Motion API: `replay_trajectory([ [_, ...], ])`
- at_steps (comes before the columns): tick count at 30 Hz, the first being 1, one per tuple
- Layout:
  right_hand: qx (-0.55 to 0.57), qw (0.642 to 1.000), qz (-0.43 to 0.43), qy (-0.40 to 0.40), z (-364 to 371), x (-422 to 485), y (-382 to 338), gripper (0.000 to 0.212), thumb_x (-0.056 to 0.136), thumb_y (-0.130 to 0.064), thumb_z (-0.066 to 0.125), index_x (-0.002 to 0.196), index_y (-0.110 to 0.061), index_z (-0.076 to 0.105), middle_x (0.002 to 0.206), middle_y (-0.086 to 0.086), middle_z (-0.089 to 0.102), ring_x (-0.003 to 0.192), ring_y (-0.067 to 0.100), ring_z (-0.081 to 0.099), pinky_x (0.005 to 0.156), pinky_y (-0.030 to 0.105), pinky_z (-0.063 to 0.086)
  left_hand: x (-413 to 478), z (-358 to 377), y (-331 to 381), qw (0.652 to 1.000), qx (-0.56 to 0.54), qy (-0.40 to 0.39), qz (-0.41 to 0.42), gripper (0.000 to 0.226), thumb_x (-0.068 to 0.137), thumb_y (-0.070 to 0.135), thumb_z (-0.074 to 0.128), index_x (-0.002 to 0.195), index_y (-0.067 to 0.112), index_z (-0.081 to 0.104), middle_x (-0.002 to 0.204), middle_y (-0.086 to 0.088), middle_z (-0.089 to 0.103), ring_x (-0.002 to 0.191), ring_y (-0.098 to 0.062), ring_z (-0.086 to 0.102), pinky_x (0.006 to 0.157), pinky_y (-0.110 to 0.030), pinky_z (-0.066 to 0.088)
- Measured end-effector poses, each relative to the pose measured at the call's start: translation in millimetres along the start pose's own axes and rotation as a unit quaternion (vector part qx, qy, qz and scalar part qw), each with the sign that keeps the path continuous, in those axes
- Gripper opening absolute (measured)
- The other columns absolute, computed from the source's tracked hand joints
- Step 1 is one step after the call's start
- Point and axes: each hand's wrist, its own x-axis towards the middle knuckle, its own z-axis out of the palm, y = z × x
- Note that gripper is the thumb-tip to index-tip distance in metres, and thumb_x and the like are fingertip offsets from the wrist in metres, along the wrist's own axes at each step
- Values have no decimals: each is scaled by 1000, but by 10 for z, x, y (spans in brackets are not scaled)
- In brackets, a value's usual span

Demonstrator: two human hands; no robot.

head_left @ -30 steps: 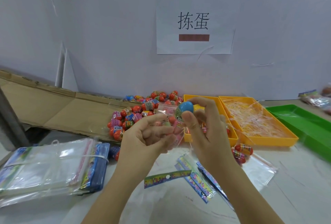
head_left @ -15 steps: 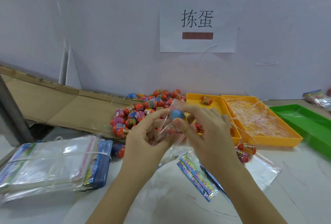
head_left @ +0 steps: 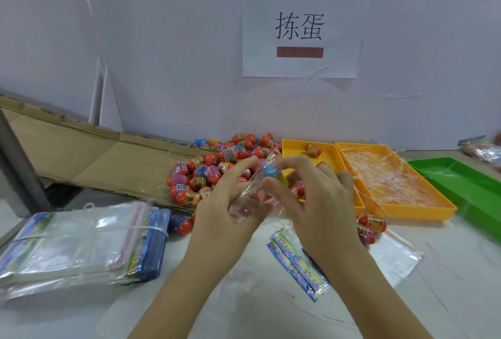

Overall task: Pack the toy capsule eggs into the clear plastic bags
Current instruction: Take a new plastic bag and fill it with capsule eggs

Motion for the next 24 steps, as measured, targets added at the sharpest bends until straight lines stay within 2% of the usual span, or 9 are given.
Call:
replay_trajectory([
  [5,4,998,-20,-54,18,-5,-9,44,92,-53,38,96,-24,72,89,-6,62,85,18,54,76,37,32,8,-5,-27,999,-17,45,6,66,71,44,75,131,46,48,99,24,73,94,3,69,78,-12,53],
  [9,92,992,-8,-91,48,-7,12,46,94,-49,36,95,-20,72,95,-10,52,94,11,44,82,31,35,12,-14,-43,999,-12,47,4,72,70,45,79,134,49,46,106,25,71,97,1,69,80,-14,53],
  [12,100,989,-9,-108,44,-6,24,31,95,-33,44,108,-17,68,99,-10,54,95,9,45,86,28,37,16,-15,-36,998,-17,53,7,75,71,48,83,133,55,43,107,22,71,97,-1,69,81,-17,55],
  [14,113,987,0,-112,36,-4,34,31,93,-31,54,123,-26,55,98,-17,55,93,2,47,90,22,32,12,-16,-25,998,-19,54,10,73,71,46,83,132,57,44,106,22,71,98,1,68,78,-13,53],
  [15,131,985,13,-113,30,1,41,34,92,-32,60,124,-31,50,96,-22,55,92,-2,48,90,20,30,11,-16,-21,999,-16,50,12,72,73,44,82,133,55,44,106,23,70,98,2,68,77,-10,52],
  [17,129,987,11,-92,29,8,46,26,87,-35,66,110,-31,54,89,-25,56,85,-1,50,82,23,32,11,-16,-14,999,-9,44,11,71,74,40,77,135,53,43,106,24,69,97,3,67,75,-8,51],
  [19,94,993,-14,-72,30,8,37,20,87,-39,59,93,-21,66,81,-14,61,78,7,49,77,31,33,15,-18,-9,999,0,43,12,70,75,39,77,134,55,42,106,26,68,95,3,67,74,-7,50],
  [21,104,989,-29,-97,44,-1,33,32,92,-42,50,92,-20,72,91,-11,65,87,10,49,82,32,33,13,-20,6,999,-8,44,10,70,76,43,79,134,55,41,106,25,68,94,0,68,74,-12,53],
  [24,160,980,-48,-110,51,-16,8,36,94,-42,42,105,-25,72,110,-15,55,105,8,45,92,21,33,19,-32,30,995,-67,67,-26,64,76,46,80,130,57,46,104,13,73,90,-9,71,69,-30,60],
])
